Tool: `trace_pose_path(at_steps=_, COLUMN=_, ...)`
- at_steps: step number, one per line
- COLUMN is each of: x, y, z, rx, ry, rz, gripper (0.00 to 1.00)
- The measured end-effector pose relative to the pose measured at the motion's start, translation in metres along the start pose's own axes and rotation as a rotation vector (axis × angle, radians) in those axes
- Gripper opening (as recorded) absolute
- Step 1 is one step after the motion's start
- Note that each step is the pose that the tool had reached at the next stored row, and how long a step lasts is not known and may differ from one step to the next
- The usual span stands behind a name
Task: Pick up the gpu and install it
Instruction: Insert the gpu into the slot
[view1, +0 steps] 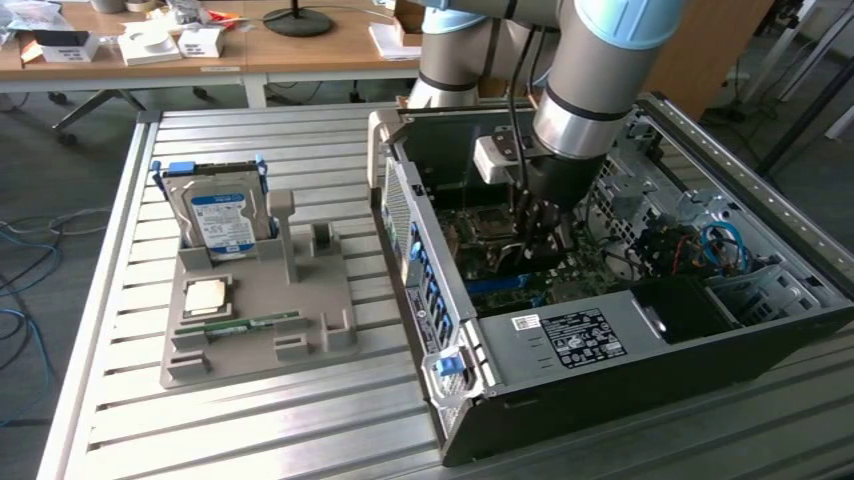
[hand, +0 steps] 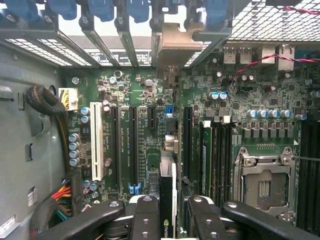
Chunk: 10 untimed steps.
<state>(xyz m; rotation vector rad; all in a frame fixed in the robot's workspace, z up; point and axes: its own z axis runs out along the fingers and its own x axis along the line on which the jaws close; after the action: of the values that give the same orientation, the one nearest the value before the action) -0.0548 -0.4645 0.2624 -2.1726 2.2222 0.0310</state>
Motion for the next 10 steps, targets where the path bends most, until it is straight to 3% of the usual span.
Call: trace_pose_path(at_steps=10, x=0.0001, y=0.0019, z=0.0006, rx=0.0008, ry=-0.0002, rz=-0.011, gripper=0.27)
